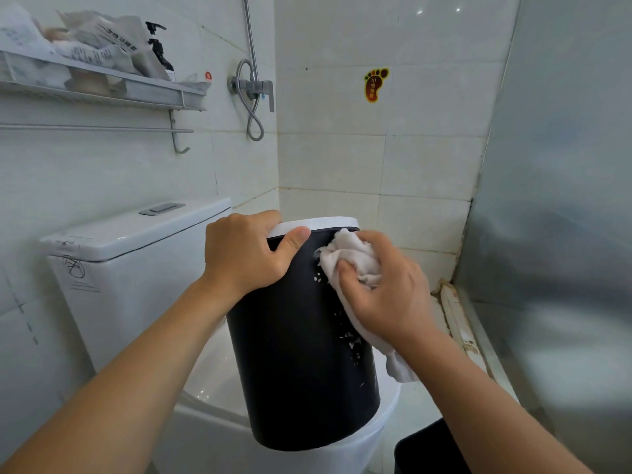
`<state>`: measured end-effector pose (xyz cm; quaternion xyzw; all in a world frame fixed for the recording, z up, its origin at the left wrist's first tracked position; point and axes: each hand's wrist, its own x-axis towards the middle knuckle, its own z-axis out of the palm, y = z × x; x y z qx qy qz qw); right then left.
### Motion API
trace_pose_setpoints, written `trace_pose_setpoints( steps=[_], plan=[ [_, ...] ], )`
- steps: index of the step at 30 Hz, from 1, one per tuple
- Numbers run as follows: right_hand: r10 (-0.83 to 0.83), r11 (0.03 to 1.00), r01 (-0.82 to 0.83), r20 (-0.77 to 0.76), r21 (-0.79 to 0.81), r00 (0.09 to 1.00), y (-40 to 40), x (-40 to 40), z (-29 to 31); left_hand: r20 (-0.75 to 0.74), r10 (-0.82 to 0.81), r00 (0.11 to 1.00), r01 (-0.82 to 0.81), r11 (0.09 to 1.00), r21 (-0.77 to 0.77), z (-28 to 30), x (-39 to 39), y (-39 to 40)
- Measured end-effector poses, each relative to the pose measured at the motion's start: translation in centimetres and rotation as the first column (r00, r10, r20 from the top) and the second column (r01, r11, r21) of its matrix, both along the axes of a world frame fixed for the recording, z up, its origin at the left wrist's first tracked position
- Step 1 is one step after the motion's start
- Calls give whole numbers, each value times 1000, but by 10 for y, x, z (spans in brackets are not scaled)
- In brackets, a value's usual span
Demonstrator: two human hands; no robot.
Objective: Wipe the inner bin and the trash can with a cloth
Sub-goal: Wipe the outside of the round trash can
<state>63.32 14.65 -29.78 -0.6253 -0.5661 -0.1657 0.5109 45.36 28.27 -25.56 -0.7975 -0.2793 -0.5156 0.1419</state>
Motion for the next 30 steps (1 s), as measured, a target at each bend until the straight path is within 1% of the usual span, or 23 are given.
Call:
trace_pose_setpoints(
  steps=[5, 9, 13, 15, 16, 17, 19, 20, 21, 25, 26, 28, 30],
  plan=[
    [-3, 998, 4, 17, -55, 1000, -1, -17, -12, 21, 6, 1000, -7, 1000, 14, 0, 1, 1],
    [-65, 998, 65, 36, 2, 997, 3, -15, -8, 26, 11, 1000, -12, 999, 40, 0, 6, -2],
    [-136, 991, 135, -44, -18, 990, 11, -2, 2, 26, 24, 999, -26, 998, 56, 1, 11, -3],
    [-119, 993, 118, -67, -11, 991, 10, -1, 4, 33, 34, 999, -36, 998, 58, 0, 10, -3],
    [-92, 996, 92, -49, -5, 995, 9, -4, 3, 34, 36, 999, -38, 997, 61, 0, 9, -3],
    [-57, 998, 56, 3, 4, 998, 6, -8, 2, 36, 39, 999, -41, 997, 61, 0, 8, -2],
    [18, 1000, -20, 170, 9, 985, -1, -17, -1, 37, 39, 999, -41, 998, 55, 1, 6, -1],
    [42, 999, -43, 232, 2, 972, -3, -19, -1, 36, 30, 999, -32, 998, 54, 1, 5, -2],
    [41, 999, -42, 255, -3, 966, -3, -17, 1, 34, 18, 999, -20, 998, 57, 1, 5, -2],
    [-97, 995, 96, 128, 18, 987, -1, -4, 12, 19, -15, 1000, 13, 996, 87, 0, 8, -6],
    [-126, 992, 124, 119, 29, 985, -1, -4, 11, 19, -10, 1000, 9, 996, 90, 0, 10, -7],
    [-125, 991, 119, 141, 55, 982, -2, -11, 6, 20, 0, 1000, -1, 997, 82, -1, 12, -6],
    [-56, 998, 45, 236, 51, 970, -6, -21, -1, 33, 9, 999, -11, 998, 66, -1, 13, -5]
  ],
)
